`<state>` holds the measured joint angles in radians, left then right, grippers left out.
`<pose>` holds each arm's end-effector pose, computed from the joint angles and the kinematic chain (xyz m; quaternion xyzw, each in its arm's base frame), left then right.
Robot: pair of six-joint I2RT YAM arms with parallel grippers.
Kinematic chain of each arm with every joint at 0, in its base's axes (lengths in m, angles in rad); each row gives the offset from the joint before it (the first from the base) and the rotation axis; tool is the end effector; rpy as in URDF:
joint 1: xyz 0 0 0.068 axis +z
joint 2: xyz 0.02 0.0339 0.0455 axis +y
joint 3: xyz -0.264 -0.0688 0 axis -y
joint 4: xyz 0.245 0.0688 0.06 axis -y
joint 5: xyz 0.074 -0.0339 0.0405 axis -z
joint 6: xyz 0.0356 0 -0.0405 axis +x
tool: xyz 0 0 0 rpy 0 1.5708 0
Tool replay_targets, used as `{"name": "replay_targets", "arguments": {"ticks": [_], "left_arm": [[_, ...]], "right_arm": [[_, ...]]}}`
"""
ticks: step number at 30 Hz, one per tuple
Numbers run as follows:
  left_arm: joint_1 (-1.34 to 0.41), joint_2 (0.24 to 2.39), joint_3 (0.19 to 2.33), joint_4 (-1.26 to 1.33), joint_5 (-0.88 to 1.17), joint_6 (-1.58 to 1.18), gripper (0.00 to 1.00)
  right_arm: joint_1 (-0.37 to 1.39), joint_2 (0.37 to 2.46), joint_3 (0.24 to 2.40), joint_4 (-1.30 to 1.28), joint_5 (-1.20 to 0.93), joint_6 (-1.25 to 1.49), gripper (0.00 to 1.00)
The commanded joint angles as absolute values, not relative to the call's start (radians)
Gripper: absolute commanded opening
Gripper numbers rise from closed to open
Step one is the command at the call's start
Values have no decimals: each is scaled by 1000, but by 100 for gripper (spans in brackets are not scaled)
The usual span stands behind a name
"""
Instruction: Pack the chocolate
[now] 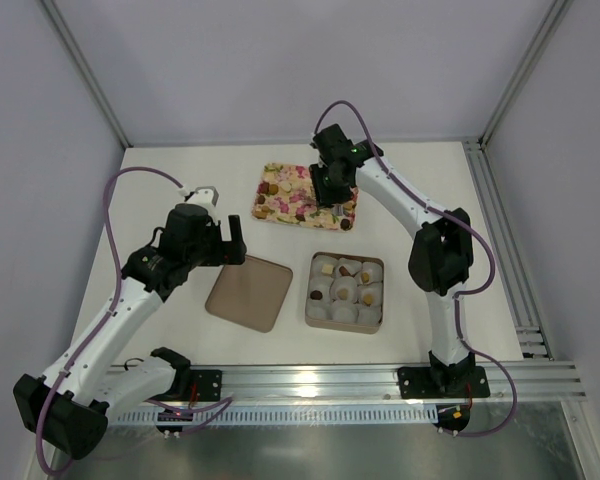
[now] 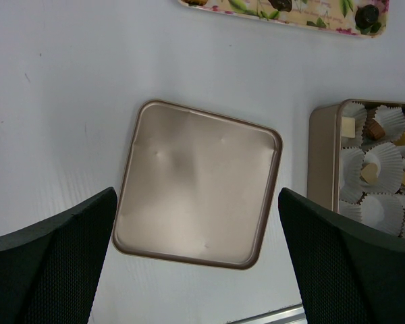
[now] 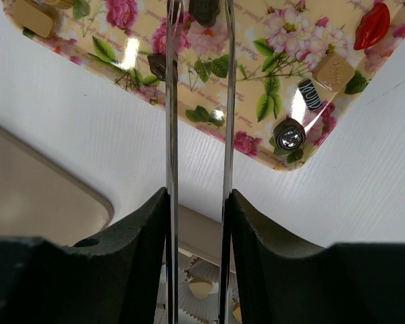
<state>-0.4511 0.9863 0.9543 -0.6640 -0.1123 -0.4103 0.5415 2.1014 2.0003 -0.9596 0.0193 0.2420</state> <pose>0.1863 -0.0858 0.3157 -0.0053 0.9047 -0.1304 0.4055 0.3919 0.2349 0.2805 -0.1420 0.9571 0.0877 0.2367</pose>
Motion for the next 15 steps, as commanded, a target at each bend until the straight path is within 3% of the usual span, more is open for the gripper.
{"name": "replay_targets", "arguments": {"ticks": [1,15], "left_arm": [[-448,986,982,-657,-123,-400,100],[-448,989,985,-658,-118,-399,100]], "right_arm": [[549,2082,2000,-928,14,244,42],[548,2077,1994,-939,12,241,41]]}}
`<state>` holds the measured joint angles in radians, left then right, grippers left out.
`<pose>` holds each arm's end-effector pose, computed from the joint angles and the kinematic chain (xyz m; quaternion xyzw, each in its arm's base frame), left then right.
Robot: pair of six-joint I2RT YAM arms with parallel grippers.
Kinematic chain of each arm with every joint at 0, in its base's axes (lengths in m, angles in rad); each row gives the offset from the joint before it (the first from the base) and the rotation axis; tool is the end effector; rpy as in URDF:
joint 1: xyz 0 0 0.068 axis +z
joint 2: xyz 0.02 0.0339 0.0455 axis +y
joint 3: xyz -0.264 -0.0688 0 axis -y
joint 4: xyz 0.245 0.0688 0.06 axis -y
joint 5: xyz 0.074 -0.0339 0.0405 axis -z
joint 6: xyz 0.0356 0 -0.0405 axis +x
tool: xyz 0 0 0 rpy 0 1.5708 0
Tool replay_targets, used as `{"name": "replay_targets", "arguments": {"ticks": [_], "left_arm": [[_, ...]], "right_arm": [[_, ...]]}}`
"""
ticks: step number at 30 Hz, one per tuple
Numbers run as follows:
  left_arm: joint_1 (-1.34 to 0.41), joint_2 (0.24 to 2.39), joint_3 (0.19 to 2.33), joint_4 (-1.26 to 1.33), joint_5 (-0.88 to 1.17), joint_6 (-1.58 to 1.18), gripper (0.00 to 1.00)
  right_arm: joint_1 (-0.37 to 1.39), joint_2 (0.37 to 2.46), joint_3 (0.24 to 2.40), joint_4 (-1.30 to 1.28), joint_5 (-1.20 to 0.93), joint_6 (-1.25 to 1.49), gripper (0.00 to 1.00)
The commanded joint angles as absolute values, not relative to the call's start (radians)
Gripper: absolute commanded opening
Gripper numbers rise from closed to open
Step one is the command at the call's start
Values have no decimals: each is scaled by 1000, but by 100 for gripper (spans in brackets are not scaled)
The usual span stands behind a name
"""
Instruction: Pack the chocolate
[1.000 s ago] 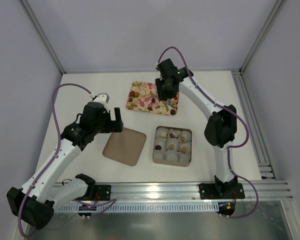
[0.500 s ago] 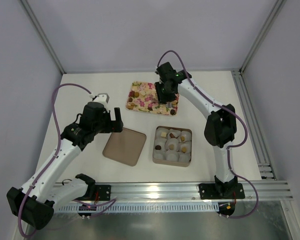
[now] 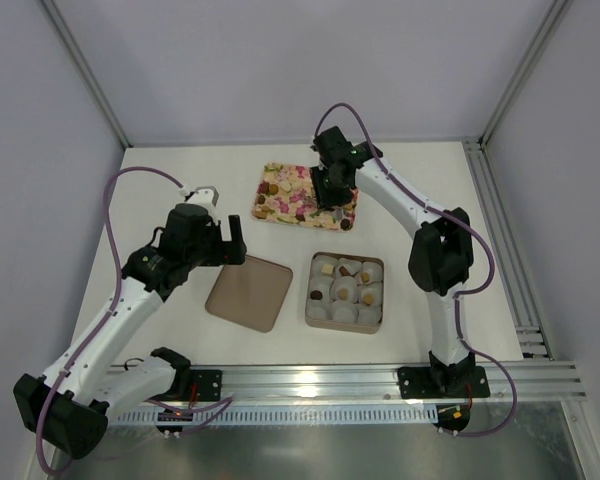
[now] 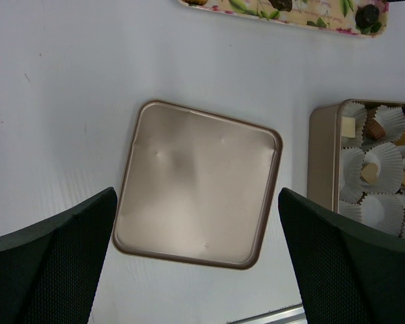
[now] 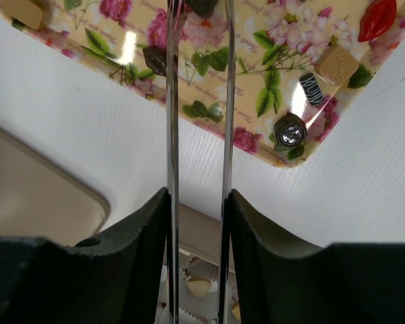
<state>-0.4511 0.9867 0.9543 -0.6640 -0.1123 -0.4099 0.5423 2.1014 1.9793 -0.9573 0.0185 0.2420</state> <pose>0.1864 -0.0858 0.3156 -0.0051 0.9048 -0.1302 0.4054 0.3907 0.2347 0.2743 -0.1429 0.9594 0.0847 0.2282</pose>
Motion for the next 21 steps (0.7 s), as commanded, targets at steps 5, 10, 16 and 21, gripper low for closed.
{"name": "replay_targets", "arguments": {"ticks": [5,10,16,21], "left_arm": [[-448,989,982,-658,-118,-400,100],[-448,991,985,-658,-118,-402,100],[-448,989,982,-657,-120,-402,100],[-448,991,985,-657,-120,-403,100]], "right_arm": [[548,2074,1993,-943,-31,241,38],[541,2066,1999,-942,-43,242,34],[537,2030,2016,-951,-26,244,33],[525,1993,2023,-956,-9,244,33]]}}
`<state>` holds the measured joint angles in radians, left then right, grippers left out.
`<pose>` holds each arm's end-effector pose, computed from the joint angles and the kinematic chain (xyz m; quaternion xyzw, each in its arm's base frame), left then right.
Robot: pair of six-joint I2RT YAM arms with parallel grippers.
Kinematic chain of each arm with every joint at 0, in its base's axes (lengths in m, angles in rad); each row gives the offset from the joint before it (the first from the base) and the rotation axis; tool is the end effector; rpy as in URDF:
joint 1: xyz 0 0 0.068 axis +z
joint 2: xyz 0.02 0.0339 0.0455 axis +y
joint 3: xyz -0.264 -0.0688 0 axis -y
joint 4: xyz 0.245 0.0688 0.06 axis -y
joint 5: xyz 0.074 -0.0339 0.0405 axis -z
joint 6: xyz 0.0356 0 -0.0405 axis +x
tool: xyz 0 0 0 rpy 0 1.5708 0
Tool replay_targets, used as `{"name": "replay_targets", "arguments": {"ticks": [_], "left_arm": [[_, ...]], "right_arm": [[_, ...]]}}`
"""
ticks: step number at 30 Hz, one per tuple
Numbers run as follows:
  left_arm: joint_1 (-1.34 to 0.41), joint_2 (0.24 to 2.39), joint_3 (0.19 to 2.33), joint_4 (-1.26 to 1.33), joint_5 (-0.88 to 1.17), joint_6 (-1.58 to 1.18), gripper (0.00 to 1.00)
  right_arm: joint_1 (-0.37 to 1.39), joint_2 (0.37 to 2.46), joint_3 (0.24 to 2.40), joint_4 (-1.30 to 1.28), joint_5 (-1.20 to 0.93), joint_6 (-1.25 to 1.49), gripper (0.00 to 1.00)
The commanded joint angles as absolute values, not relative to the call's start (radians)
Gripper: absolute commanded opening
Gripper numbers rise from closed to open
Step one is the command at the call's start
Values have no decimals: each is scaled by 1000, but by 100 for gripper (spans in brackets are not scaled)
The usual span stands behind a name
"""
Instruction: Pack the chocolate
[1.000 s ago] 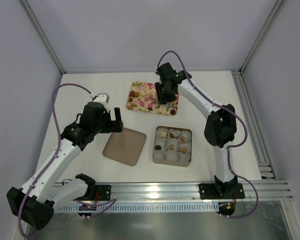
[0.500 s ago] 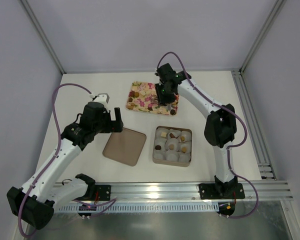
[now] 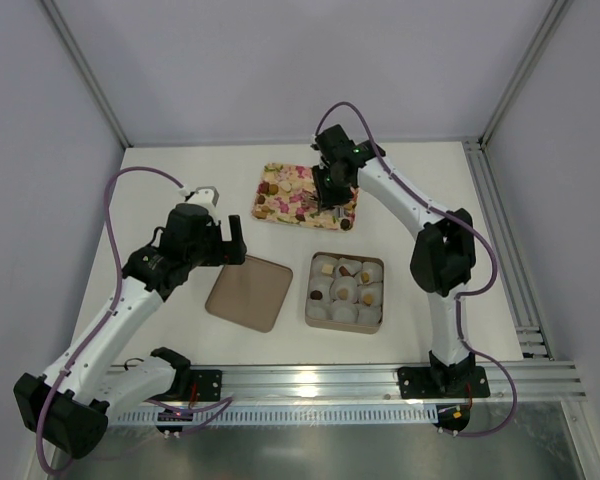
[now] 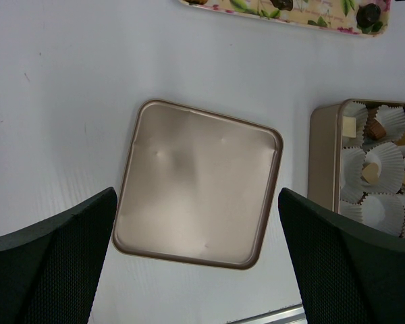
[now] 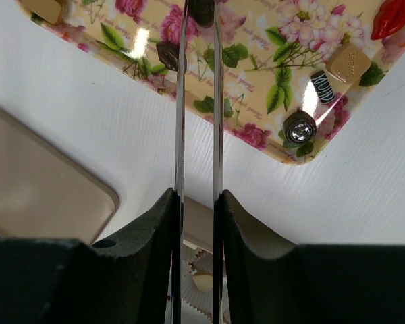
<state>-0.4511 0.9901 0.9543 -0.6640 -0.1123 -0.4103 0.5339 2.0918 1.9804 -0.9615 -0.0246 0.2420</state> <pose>0.1870 -0.0861 0.3150 -0.0052 0.9055 -0.1296 0.4040 0.3903 0.2317 0.2786 -0.1439 0.9584 0.1042 0.2235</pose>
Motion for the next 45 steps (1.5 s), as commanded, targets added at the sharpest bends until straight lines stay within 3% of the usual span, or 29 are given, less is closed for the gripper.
{"name": "replay_targets", "arguments": {"ticks": [1,30,45], "left_arm": [[-448,991,985,-658,-118,-403,100],[-449,989,985,-657,-117,-403,100],[-448,993,986,-655,-104,-405,100]], "right_arm": [[525,1982,2023,-956,-8,244,33],[518,1819,1872,-928,-20,247,32],[518,1378,1482,-942,-118,271,32]]}}
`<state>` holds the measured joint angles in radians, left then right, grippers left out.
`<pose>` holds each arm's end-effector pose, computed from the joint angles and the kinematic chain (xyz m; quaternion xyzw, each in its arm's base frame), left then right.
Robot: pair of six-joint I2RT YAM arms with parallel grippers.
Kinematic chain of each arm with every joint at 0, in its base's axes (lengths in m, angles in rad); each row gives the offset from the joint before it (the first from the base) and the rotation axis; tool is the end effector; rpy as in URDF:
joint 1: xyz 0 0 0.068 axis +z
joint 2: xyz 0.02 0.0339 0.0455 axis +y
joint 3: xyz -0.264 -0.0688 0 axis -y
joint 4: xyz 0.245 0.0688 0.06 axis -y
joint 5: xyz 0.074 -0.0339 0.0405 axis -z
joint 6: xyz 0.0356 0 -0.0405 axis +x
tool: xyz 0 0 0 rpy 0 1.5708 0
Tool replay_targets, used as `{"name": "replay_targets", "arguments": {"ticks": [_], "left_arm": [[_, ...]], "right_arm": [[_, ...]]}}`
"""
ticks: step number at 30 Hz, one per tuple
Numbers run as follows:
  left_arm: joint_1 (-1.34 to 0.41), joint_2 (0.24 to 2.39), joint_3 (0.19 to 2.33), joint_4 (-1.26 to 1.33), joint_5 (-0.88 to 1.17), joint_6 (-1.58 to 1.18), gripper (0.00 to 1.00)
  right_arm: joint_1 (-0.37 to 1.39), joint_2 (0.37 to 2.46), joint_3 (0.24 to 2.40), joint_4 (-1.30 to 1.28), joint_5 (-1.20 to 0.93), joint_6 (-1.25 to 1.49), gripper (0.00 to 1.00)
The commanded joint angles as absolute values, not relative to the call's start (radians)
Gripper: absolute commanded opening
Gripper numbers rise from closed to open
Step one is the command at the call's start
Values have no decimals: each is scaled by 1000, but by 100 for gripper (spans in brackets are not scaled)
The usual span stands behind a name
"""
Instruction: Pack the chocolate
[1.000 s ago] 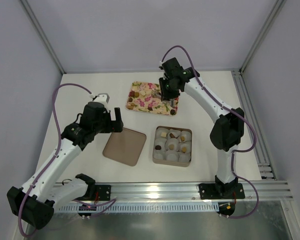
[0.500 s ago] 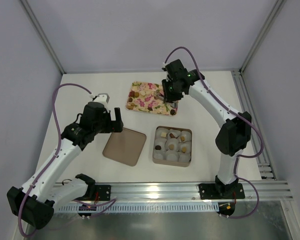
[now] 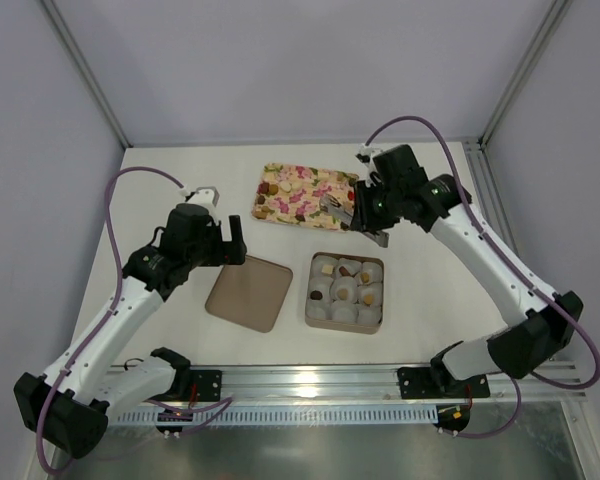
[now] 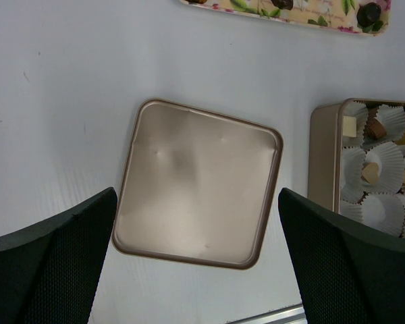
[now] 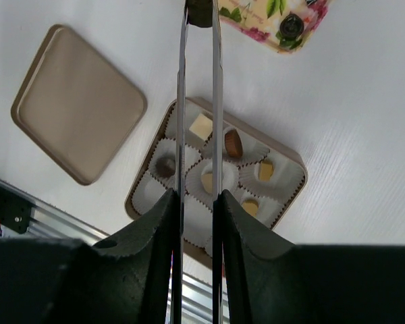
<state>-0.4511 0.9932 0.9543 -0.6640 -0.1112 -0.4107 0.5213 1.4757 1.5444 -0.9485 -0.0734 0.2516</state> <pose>0.1875 -0.0864 0.3144 -0.0051 0.9062 -0.1295 0.4025 0.2632 0.1542 0.3686 -0.1387 0.9301 0.1595 0.3005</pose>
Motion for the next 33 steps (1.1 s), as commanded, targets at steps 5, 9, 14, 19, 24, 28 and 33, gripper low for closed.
{"name": "replay_targets", "arguments": {"ticks": [5,9,14,19,24,28,33], "left_arm": [[-448,996,985,-653,-95,-410,100],[-448,997,988,-650,-84,-413,99],[-448,997,985,-649,-80,-414,100],[-448,1000,985,-649,-80,-413,100],[-448,1002,985,-649,-81,-414,100],[-448,1003,983,-649,-83,-413,100],[-448,1005,983,-649,-89,-414,100]], "right_arm": [[526,1231,1343,-979,-150,287,32],[551,1114,1286,-1025,-161,313,32],[615,1042,1209,-1058,-163,350,32],[678,994,1144,-1072,-176,390,33],[736,971,1086,-1060,-192,426,33],[767,971,1072,-1048,-193,442,33],[796,977,1052,-1029,-199,451,33]]}}
